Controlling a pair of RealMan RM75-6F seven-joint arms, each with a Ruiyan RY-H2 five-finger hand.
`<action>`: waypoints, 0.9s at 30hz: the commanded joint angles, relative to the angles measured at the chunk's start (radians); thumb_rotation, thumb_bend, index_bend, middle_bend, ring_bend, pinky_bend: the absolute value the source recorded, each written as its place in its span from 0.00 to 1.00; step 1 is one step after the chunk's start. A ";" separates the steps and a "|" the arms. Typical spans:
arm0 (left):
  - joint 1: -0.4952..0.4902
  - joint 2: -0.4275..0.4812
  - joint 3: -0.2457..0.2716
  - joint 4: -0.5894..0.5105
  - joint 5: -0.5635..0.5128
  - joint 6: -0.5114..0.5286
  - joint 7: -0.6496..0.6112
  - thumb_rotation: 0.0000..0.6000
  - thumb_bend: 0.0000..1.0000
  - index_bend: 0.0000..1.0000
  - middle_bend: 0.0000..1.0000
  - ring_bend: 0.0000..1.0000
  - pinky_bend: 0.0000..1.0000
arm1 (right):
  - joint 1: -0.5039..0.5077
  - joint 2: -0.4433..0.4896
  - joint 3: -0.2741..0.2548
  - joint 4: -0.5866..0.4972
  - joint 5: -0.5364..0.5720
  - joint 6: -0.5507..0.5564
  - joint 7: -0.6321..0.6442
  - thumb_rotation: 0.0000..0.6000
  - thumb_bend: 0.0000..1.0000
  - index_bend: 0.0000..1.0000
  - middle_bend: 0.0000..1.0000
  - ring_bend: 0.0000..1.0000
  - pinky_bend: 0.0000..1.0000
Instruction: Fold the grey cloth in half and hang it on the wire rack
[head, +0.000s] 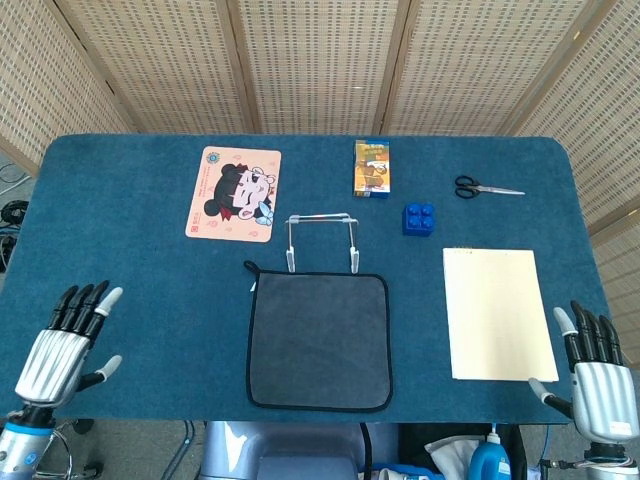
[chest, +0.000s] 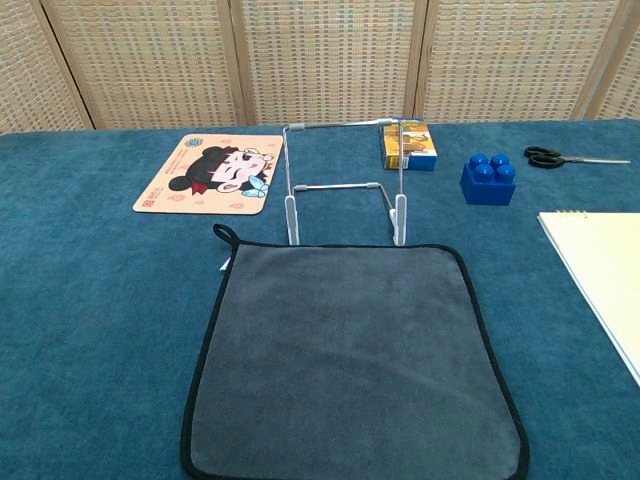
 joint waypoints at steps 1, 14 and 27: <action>-0.164 -0.084 -0.014 0.206 0.166 -0.100 -0.115 1.00 0.25 0.15 0.00 0.00 0.00 | 0.001 0.002 0.004 -0.003 0.007 -0.001 -0.002 1.00 0.00 0.00 0.00 0.00 0.00; -0.405 -0.355 0.017 0.571 0.299 -0.183 -0.264 1.00 0.29 0.32 0.00 0.00 0.00 | 0.013 -0.002 0.028 0.012 0.070 -0.033 0.000 1.00 0.00 0.00 0.00 0.00 0.00; -0.462 -0.512 0.071 0.774 0.263 -0.214 -0.298 1.00 0.30 0.32 0.00 0.00 0.00 | 0.014 0.008 0.034 0.009 0.089 -0.036 0.013 1.00 0.00 0.00 0.00 0.00 0.00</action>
